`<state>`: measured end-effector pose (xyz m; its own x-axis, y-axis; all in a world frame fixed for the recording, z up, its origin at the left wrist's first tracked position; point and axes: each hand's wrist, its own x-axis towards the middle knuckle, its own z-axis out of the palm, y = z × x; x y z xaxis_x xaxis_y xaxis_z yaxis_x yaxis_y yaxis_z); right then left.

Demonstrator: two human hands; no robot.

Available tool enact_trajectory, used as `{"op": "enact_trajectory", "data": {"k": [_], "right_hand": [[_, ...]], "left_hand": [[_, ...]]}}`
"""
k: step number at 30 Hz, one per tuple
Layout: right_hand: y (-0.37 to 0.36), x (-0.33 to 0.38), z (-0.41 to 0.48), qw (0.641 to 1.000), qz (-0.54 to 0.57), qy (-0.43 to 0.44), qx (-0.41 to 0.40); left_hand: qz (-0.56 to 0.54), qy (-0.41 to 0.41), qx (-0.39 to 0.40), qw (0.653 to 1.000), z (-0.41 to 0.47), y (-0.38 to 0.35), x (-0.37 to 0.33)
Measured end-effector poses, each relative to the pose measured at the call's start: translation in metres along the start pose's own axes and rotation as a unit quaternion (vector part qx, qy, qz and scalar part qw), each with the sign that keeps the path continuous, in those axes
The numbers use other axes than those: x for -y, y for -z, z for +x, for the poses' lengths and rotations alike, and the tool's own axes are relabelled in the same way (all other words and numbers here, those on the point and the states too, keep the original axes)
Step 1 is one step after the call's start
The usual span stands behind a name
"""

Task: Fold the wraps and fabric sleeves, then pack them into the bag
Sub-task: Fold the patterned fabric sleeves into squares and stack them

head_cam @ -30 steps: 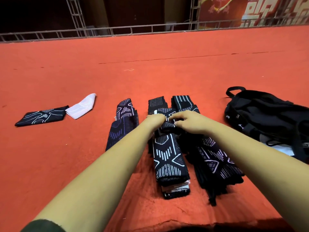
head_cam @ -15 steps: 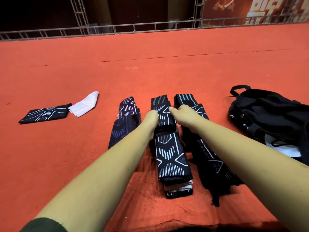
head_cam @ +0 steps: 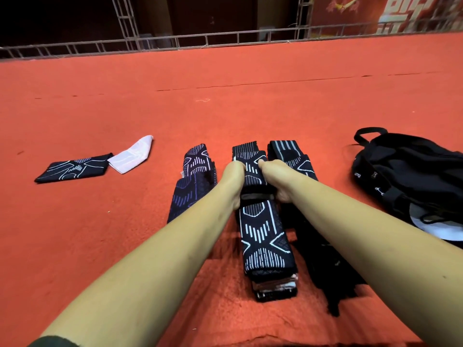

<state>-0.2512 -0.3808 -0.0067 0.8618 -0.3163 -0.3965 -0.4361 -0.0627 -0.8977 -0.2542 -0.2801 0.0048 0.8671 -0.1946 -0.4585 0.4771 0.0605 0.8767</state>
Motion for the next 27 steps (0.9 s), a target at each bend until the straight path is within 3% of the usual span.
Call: {"op": "enact_trajectory", "data": {"k": [5,19,27], "right_hand": [[-0.001,-0.009,-0.004,1.0,-0.023,-0.007,-0.002],[0.002,0.009,-0.013,0.985,-0.158,0.069,-0.008],[0.001,0.034,-0.022,0.953,-0.218,0.181,-0.11]], "left_hand": [[0.052,0.008,-0.042,0.998,0.004,0.001,0.007],[0.11,-0.043,-0.025,0.993,-0.023,0.011,-0.021],[0.113,-0.113,-0.05,0.986,-0.022,0.031,-0.042]]}}
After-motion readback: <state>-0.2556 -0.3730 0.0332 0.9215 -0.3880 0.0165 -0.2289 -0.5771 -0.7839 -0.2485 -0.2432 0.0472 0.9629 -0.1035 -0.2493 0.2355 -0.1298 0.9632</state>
